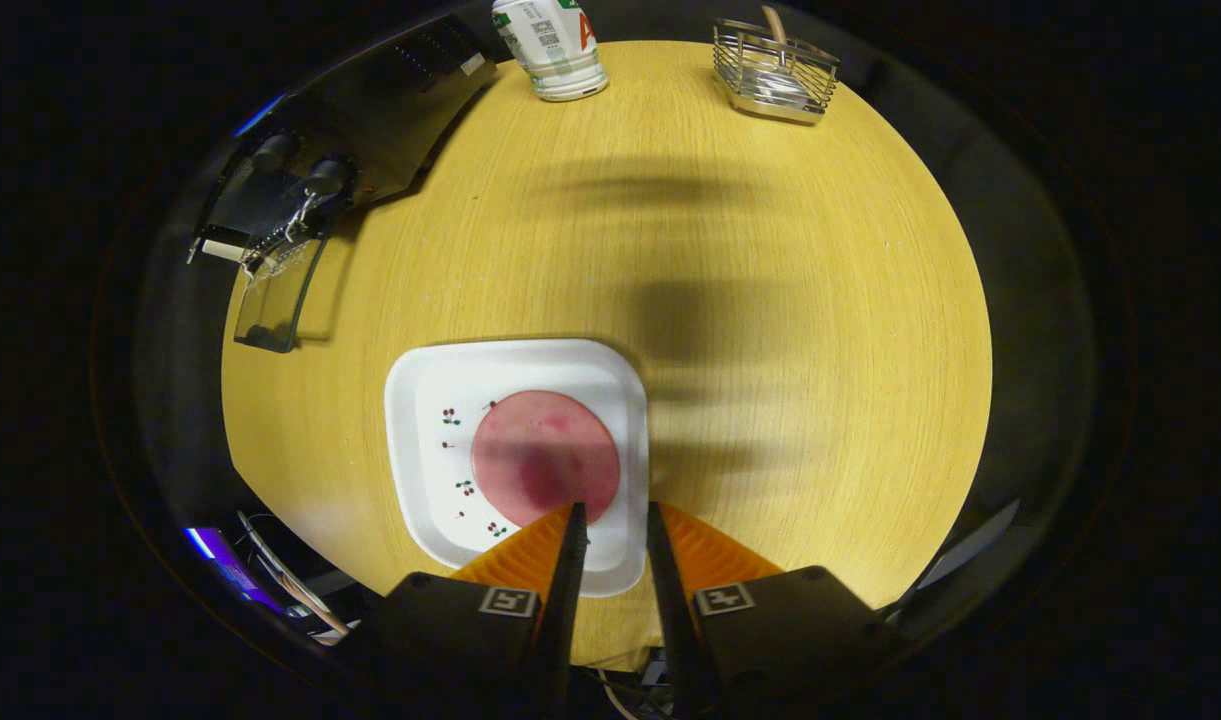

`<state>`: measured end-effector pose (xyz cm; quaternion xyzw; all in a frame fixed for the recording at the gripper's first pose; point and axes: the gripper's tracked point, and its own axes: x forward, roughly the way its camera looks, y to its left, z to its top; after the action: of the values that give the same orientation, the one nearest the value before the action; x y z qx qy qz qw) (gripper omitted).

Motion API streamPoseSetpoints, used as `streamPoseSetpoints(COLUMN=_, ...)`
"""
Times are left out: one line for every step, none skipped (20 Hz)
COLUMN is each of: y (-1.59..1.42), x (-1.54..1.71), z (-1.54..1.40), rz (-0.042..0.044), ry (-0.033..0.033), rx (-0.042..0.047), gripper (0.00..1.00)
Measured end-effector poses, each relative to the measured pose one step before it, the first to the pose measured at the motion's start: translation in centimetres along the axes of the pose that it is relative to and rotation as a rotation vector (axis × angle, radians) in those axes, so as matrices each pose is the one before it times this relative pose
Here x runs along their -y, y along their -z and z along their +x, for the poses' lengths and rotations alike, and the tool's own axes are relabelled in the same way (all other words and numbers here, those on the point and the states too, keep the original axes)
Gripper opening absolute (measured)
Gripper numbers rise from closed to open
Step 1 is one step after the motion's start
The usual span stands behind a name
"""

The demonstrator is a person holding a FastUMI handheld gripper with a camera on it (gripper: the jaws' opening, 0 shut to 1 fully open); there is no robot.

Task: Open the toaster oven, put the food inside, and close the toaster oven door.

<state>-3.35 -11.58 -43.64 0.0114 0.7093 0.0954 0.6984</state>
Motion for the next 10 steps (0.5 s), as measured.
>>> streamPoseSetpoints(y=-0.102, x=0.171, z=0.300, rz=0.02025, ry=0.00313, rx=0.00230, gripper=0.16)
streamPoseSetpoints(y=-0.058, x=0.136, z=-0.630, rz=-0.00880, ry=-0.00538, rx=-0.00237, gripper=0.14)
streamPoseSetpoints(y=0.398, x=0.072, z=0.487, rz=-0.02014, ry=0.00066, rx=-0.00440, gripper=0.16)
streamPoseSetpoints(y=-0.565, x=-0.118, z=-0.262, rz=-0.00257, ry=-0.00939, rx=0.01465, gripper=0.16)
streamPoseSetpoints(y=0.249, x=0.078, z=0.467, rz=-0.00621, ry=-0.00345, rx=-0.00576, gripper=0.08)
streamPoseSetpoints(y=0.084, x=0.050, z=-0.217, rz=0.00472, ry=-0.00346, rx=0.00813, gripper=0.08)
streamPoseSetpoints(y=-0.110, x=-0.039, z=0.093, rz=0.01166, ry=-0.00150, rx=0.00503, gripper=0.08)
streamPoseSetpoints(y=-0.035, x=-0.062, z=-0.022, rz=-0.01283, ry=-0.01080, rx=0.00286, gripper=0.08)
streamPoseSetpoints(y=-0.050, x=0.028, z=0.258, rz=-0.01232, ry=-0.02108, rx=0.00912, gripper=0.08)
streamPoseSetpoints(y=0.153, x=-0.168, z=-0.530, rz=-0.00282, ry=-0.03054, rx=-0.00289, gripper=0.07)
